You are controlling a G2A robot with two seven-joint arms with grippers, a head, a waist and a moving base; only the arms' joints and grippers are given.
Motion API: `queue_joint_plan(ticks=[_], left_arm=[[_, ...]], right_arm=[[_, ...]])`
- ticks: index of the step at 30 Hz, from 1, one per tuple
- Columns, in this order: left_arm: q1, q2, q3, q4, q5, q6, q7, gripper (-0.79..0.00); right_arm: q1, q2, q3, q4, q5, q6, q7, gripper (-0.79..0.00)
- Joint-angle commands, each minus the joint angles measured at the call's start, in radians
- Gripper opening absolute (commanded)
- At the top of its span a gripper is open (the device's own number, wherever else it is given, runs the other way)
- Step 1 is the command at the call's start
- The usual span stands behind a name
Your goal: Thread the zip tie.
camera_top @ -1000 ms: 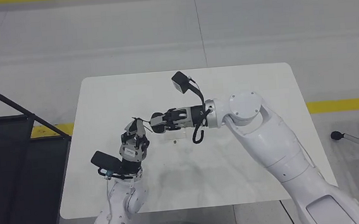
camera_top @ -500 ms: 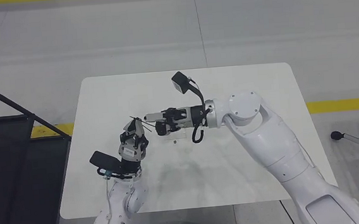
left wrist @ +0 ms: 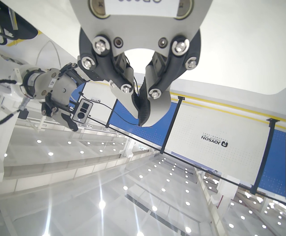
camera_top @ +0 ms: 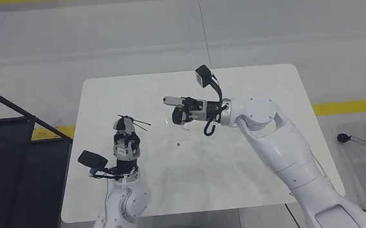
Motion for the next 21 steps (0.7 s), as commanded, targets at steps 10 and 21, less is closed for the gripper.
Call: queue_joint_plan(ticks=[10,21], left_arm=[[0.009,-0.006,0.007,-0.037,-0.079,0.016,-0.051,-0.785],[0.037,-0.020,0.033,-0.174,-0.333,0.049,-0.249,-0.785]], right_arm=[[-0.025,0.000,-0.002,-0.024,0.003,-0.048,-0.009,0.000],[-0.105,0.008,0.020,-0.067,0.024,-0.352,0.047,0.000]])
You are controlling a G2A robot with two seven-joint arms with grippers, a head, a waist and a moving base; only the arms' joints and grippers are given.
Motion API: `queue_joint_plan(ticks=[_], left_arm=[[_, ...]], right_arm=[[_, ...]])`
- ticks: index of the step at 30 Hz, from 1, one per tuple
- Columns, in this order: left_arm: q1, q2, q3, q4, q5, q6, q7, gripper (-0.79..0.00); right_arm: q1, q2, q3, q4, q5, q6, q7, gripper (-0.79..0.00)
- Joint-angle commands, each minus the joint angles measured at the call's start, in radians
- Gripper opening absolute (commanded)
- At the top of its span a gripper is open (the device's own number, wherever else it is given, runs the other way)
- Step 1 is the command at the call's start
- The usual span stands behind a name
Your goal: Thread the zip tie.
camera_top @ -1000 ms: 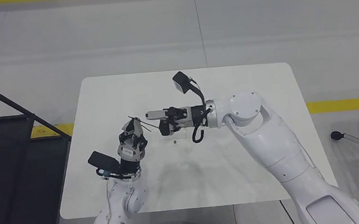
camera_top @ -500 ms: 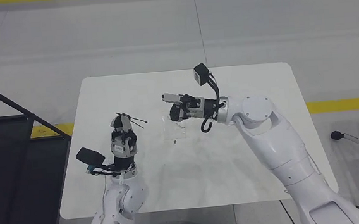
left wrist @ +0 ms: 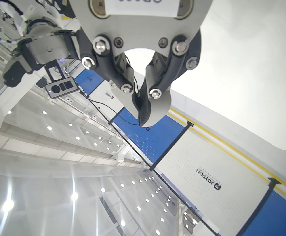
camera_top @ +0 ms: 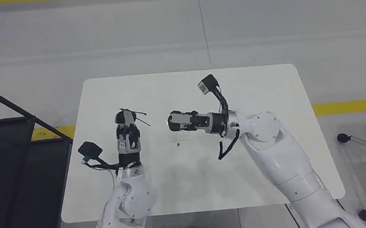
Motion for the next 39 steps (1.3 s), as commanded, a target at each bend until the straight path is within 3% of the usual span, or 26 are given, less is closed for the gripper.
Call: queue_joint_plan(ticks=[1,11,14,17,23,26,39], left_arm=[[0.000,0.000,0.000,0.001,0.003,0.000,0.002,-0.785],[0.015,-0.002,-0.004,-0.042,-0.050,-0.013,-0.043,-0.785],[0.019,-0.004,0.001,-0.055,-0.066,-0.013,-0.051,-0.785],[0.022,-0.006,0.006,-0.060,-0.066,-0.011,-0.055,-0.785],[0.020,-0.009,0.012,-0.053,-0.060,-0.015,-0.062,-0.785],[0.019,-0.010,0.014,-0.050,-0.060,-0.017,-0.065,-0.785],[0.018,-0.014,0.011,-0.046,-0.064,-0.042,-0.080,-0.785]], right_arm=[[0.000,0.000,0.000,0.000,-0.001,0.002,-0.001,0.000],[-0.043,0.010,0.011,-0.036,-0.137,0.045,-0.099,0.000],[-0.050,0.012,0.011,-0.036,-0.152,0.054,-0.093,-0.142],[-0.051,0.012,0.004,-0.032,-0.155,0.058,-0.092,-0.215],[-0.040,0.004,-0.021,-0.013,-0.111,0.049,-0.079,-0.262],[-0.027,-0.001,-0.037,0.006,-0.094,0.044,-0.069,-0.354],[0.018,-0.022,-0.093,0.060,-0.077,0.033,-0.079,-0.437]])
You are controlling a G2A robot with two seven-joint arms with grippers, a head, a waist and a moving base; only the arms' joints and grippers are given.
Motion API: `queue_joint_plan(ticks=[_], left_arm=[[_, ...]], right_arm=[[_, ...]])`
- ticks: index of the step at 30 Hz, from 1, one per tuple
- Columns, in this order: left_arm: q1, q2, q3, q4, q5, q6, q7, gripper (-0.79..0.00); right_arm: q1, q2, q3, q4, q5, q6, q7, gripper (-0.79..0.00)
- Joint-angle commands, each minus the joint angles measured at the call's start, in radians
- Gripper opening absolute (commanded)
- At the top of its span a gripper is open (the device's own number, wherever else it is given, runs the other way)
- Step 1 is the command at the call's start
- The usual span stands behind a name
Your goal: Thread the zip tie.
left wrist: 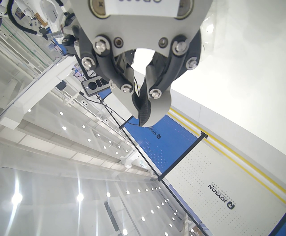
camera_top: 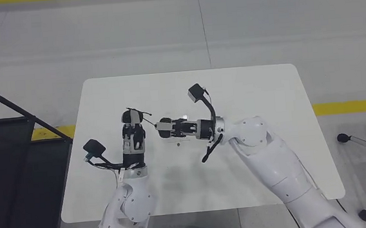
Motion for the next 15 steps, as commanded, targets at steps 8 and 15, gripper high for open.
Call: queue_joint_plan(ticks=[8,15], left_arm=[[0.002,-0.002,-0.003,0.002,-0.001,-0.012,-0.007,-0.785],[0.003,-0.004,-0.005,0.002,0.000,-0.017,-0.010,-0.785]], right_arm=[[0.020,-0.011,-0.019,0.025,0.016,-0.005,-0.002,-0.486],[0.032,-0.018,-0.030,0.039,0.022,-0.005,0.003,-0.533]])
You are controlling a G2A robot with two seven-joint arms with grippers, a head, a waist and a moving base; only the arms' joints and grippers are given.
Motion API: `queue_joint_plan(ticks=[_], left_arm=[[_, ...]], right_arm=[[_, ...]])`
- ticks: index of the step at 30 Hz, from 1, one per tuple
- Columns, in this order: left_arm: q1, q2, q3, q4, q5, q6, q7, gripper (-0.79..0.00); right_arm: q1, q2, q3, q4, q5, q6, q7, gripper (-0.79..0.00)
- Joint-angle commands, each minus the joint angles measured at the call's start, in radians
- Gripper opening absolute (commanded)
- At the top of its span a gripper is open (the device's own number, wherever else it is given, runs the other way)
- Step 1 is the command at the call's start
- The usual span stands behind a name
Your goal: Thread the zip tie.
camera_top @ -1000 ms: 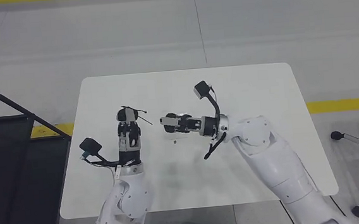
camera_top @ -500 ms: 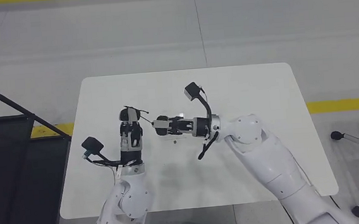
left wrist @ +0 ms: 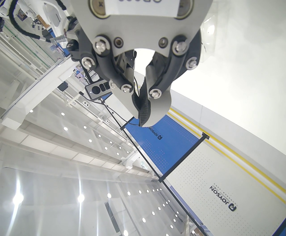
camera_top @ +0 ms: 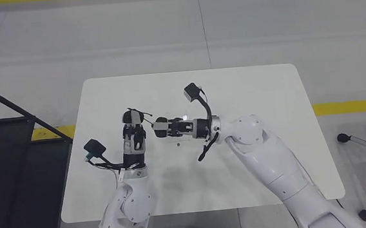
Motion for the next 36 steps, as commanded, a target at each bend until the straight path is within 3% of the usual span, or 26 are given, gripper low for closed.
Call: queue_joint_plan(ticks=[1,10,15,16,17,19,20,36], left_arm=[[0.000,0.000,0.000,0.000,-0.001,-0.002,-0.002,-0.785],[0.005,-0.003,-0.001,-0.001,0.000,-0.011,-0.005,-0.785],[0.009,-0.004,-0.003,-0.004,0.000,-0.010,-0.007,-0.785],[0.010,-0.004,-0.003,-0.006,0.000,-0.009,-0.008,-0.449],[0.012,-0.004,-0.004,-0.008,0.001,-0.009,-0.008,-0.413],[0.015,-0.004,-0.005,-0.012,0.001,-0.007,-0.011,-0.052],[0.017,-0.004,-0.006,-0.013,0.000,-0.006,-0.011,0.000],[0.024,-0.006,-0.028,-0.032,-0.014,0.018,-0.003,0.000]], right_arm=[[0.002,-0.001,-0.001,0.004,0.002,-0.001,0.001,-0.570],[0.006,-0.006,-0.004,0.011,0.006,0.000,0.006,-0.773],[0.007,-0.008,-0.003,0.012,0.001,-0.001,0.005,-0.785],[0.007,-0.008,0.000,0.011,0.002,-0.004,0.000,-0.785],[0.005,-0.008,0.003,0.010,0.002,-0.007,-0.005,-0.785],[0.000,-0.007,0.012,0.007,0.004,-0.017,-0.016,-0.785],[-0.003,-0.006,0.016,0.005,0.007,-0.021,-0.019,-0.785],[-0.035,0.017,0.121,-0.025,0.066,-0.073,0.043,-0.785]])
